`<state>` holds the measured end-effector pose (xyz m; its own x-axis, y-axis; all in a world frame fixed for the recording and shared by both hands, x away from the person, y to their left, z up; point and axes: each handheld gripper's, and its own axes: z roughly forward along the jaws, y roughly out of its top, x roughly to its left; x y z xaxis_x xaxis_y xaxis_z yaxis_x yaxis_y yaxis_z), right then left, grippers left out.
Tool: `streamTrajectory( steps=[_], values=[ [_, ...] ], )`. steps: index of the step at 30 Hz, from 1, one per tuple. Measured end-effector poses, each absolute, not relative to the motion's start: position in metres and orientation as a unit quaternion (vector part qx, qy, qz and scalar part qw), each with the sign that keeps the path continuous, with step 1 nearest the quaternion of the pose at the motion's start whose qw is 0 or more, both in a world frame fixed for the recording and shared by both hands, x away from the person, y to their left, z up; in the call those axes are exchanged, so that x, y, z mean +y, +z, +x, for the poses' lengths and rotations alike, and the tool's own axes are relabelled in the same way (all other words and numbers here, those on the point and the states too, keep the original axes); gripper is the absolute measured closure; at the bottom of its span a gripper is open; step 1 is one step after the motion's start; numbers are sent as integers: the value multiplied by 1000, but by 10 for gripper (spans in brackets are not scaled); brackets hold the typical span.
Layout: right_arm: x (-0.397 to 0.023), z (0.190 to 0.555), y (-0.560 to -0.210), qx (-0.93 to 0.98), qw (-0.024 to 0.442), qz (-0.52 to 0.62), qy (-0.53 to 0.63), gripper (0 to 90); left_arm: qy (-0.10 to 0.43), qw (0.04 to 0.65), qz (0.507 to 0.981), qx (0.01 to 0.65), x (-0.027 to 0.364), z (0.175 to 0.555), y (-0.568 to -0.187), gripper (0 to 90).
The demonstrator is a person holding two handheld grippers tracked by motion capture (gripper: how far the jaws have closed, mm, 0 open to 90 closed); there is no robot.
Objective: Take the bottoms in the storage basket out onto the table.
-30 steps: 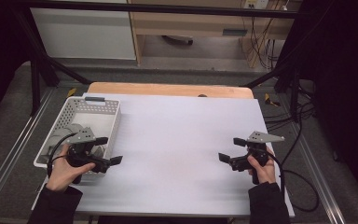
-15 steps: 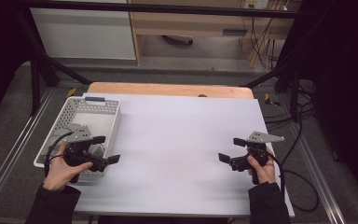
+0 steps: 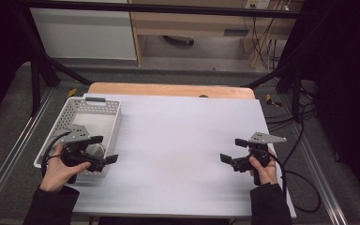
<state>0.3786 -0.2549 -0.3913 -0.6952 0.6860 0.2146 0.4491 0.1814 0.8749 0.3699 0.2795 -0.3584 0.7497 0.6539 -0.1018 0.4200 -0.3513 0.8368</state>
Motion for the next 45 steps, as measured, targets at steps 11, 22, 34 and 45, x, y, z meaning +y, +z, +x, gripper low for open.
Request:
streamTrajectory(
  steps=[11, 22, 34, 45],
  values=[
    [-253, 379, -392, 764, 115, 372, 515, 20, 134, 458, 812, 335, 284, 369, -356, 21],
    [-253, 379, -393, 765, 115, 372, 513, 21, 139, 456, 811, 340, 290, 369, -353, 22],
    [-252, 380, -393, 765, 113, 374, 512, 21, 142, 453, 810, 345, 295, 368, -352, 23],
    [-252, 380, -394, 765, 112, 374, 512, 21, 150, 449, 808, 350, 300, 367, -349, 25]
  ],
)
